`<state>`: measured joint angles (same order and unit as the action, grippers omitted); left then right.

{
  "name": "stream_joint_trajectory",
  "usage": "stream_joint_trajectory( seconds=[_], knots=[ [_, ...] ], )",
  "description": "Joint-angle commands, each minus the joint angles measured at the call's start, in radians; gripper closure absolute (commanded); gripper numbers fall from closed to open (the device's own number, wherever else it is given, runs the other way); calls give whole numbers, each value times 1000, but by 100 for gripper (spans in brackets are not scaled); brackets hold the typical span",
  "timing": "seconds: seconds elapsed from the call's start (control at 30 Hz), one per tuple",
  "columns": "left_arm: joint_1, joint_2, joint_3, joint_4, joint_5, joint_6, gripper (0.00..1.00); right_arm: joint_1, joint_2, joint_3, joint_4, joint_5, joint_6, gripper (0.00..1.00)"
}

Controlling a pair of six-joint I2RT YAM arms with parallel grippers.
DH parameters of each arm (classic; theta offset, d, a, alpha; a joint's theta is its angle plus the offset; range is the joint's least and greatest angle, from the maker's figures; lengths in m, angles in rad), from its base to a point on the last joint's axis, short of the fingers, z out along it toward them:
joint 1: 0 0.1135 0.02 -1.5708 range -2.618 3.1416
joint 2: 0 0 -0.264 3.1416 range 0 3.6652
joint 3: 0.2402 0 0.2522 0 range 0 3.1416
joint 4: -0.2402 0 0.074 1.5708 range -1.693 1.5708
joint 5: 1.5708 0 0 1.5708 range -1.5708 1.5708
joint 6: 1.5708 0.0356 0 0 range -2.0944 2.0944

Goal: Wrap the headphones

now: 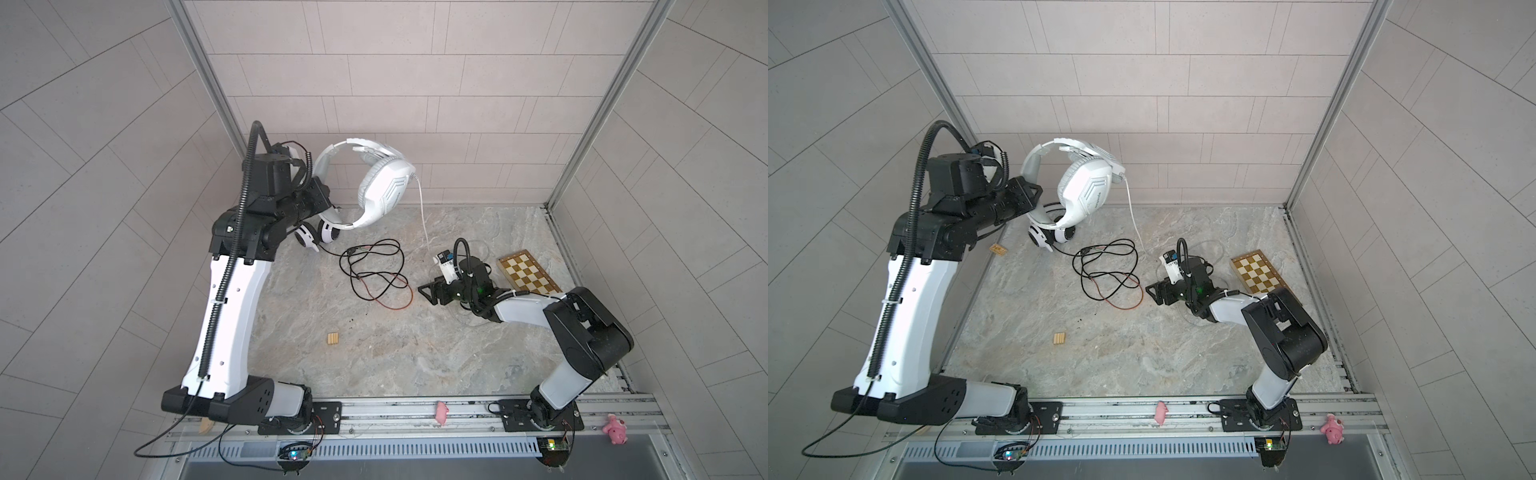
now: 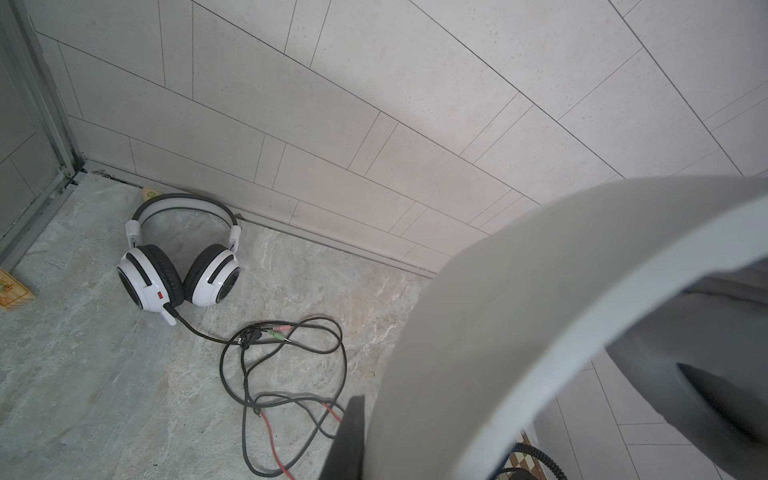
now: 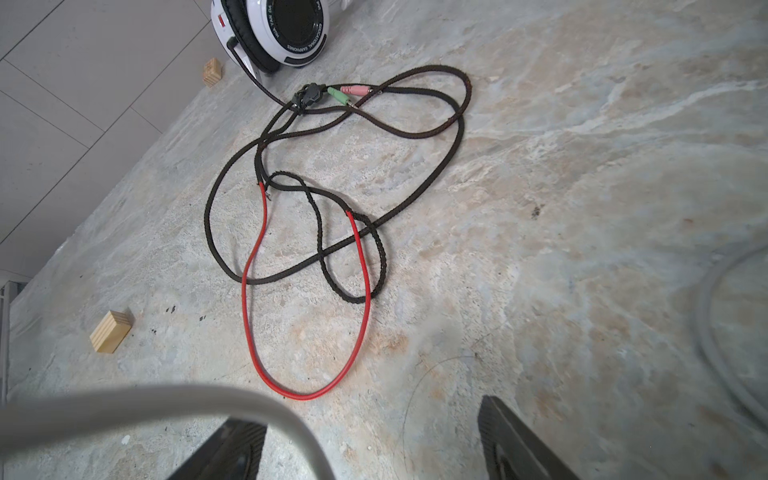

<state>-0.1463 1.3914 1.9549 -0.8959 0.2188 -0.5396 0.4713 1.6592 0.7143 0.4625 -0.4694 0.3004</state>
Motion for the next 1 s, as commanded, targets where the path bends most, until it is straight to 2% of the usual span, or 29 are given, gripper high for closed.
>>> stream_joint_trajectory(
  seconds=[0.0, 0.1, 0.2, 0.27, 0.47, 0.63, 0.7, 0.77, 0.97],
  knots=[
    [26, -20, 34, 66, 67, -45, 100, 12, 38, 15, 47, -22, 19, 22],
    [43, -33, 17, 107, 99, -73, 100, 15, 92, 29, 87, -45, 51, 31],
    [66, -41, 8, 145, 117, -102, 100, 15, 115, 36, 105, -34, 64, 36],
    [103, -44, -2, 180, 159, -141, 100, 14, 121, 52, 78, -25, 57, 45],
    [221, -74, -87, 312, 210, -276, 100, -4, 133, 24, 132, -4, 73, 57],
    [311, -95, -252, 561, 283, -473, 100, -27, 162, 34, 114, -14, 71, 87],
    [319, -75, -291, 648, 335, -516, 100, -36, 153, 26, 109, -17, 69, 90],
    [321, -52, -304, 650, 356, -516, 100, -38, 125, 25, 78, 7, 53, 92],
    [315, -51, -356, 576, 268, -419, 100, -36, -65, 119, -286, 106, -73, 96]
  ],
)
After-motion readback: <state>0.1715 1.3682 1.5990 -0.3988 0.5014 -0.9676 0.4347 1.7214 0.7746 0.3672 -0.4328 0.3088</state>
